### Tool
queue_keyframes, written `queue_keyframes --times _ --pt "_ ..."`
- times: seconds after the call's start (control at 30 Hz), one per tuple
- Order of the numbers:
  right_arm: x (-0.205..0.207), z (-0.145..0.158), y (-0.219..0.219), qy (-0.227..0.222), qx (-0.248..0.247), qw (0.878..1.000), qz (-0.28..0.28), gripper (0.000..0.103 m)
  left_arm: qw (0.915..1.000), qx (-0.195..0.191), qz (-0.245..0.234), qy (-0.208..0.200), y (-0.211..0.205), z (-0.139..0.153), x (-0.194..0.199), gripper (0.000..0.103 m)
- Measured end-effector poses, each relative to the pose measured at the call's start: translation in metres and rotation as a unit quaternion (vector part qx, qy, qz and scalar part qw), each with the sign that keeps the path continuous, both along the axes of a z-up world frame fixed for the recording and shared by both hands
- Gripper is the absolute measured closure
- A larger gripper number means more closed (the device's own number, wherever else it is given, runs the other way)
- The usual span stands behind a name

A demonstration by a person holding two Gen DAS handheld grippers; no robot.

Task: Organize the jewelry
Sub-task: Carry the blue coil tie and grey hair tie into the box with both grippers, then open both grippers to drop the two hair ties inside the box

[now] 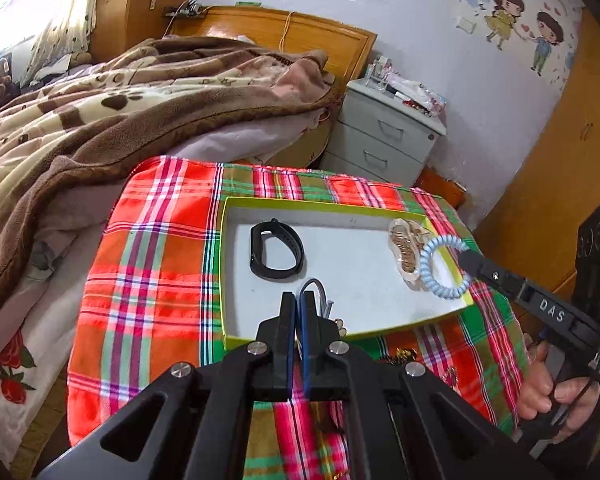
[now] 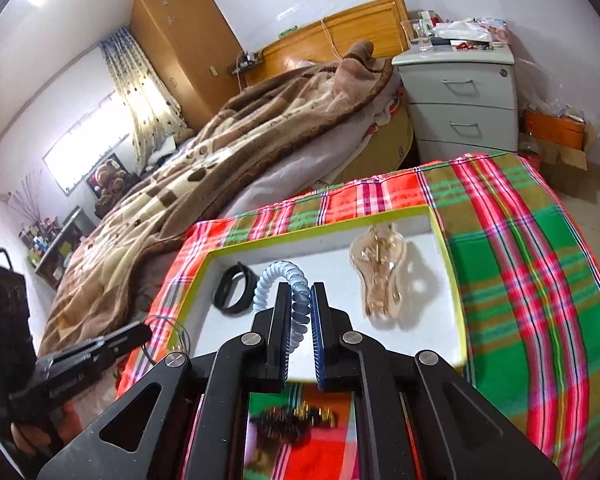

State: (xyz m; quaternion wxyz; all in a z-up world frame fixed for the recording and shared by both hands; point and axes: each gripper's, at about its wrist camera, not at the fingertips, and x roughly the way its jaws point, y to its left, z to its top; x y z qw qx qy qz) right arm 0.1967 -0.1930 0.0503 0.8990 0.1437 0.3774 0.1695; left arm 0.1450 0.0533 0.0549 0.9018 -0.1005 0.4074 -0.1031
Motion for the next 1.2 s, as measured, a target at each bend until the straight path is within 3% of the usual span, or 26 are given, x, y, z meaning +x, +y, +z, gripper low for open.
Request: queue_keyframes --times 0.47,1.2 --pt "0.065 -0.028 0.036 0.059 -0.022 0.998 0.032 0.093 0.9991 0.006 0.017 0.039 0.007 -0.034 0.039 0.100" --pt "0.096 -0.053 0.055 0.099 -0.072 0.992 0.026 0.093 0.9965 0.018 0.034 0.074 0.010 -0.060 0.060 0.100"
